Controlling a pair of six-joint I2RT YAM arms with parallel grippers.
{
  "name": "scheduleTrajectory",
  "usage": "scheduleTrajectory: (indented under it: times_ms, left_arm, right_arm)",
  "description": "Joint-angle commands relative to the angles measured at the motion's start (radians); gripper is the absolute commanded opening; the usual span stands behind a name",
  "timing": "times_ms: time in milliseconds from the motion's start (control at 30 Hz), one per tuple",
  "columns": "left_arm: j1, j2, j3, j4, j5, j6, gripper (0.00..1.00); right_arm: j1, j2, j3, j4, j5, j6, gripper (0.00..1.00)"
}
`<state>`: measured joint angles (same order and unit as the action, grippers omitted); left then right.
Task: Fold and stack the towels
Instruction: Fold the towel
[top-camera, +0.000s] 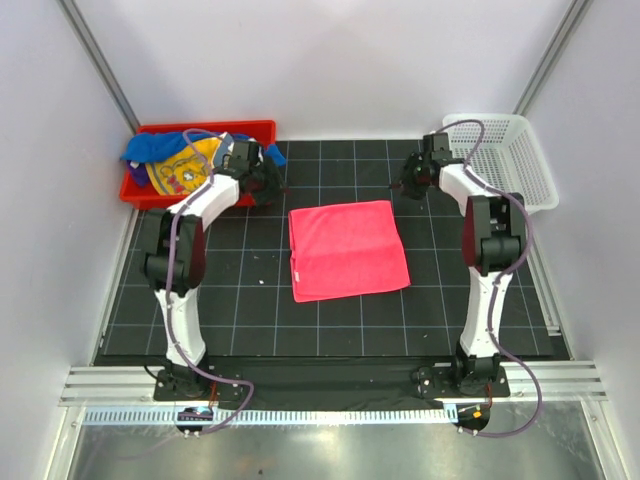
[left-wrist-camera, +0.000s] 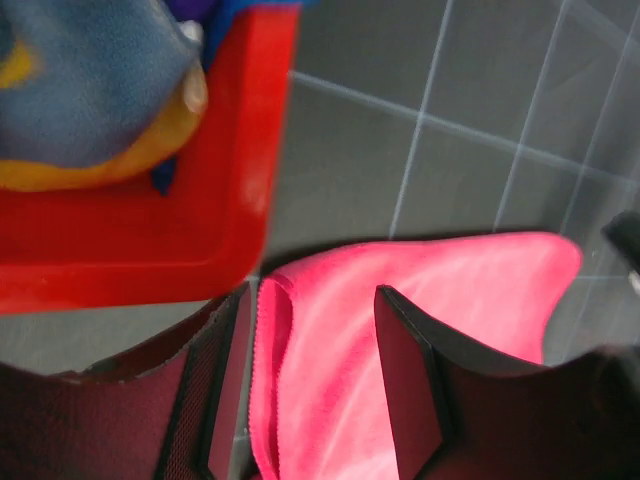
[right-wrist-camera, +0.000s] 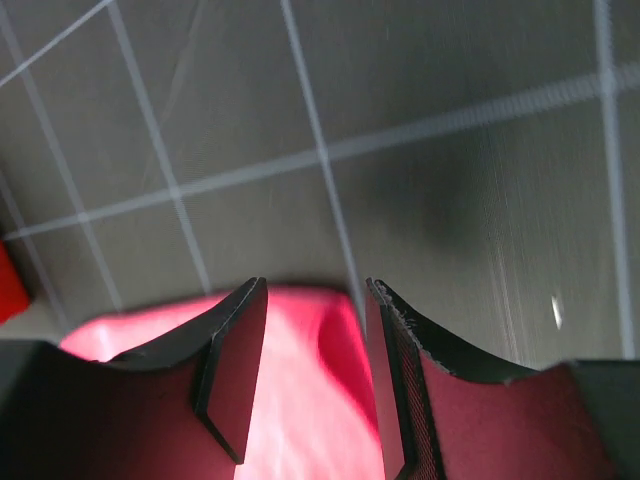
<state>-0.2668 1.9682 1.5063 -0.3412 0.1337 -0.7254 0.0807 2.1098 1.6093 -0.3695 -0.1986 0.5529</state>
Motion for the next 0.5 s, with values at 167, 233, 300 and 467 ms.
scheduleTrajectory:
  times_ms: [167, 233, 300, 467]
  left_arm:
    - [0.012, 0.208, 0.221, -0.055, 0.121, 0.037, 0.55]
    - [0.012, 0.21, 0.201, -0.045, 0.124, 0.027, 0.55]
    - [0.012, 0.193, 0.171, -0.024, 0.124, 0.023, 0.54]
    - [0.012, 0.178, 0.129, -0.015, 0.133, 0.017, 0.52]
  right_arm:
    - [-0.001, 0.144, 0.225, -0.04, -0.048, 0.024, 0.51]
    - [0.001, 0.138, 0.209, -0.026, -0.058, 0.025, 0.51]
    - [0.002, 0.125, 0.178, -0.017, -0.061, 0.027, 0.51]
    - [0.002, 0.085, 0.121, 0.01, -0.059, 0.027, 0.51]
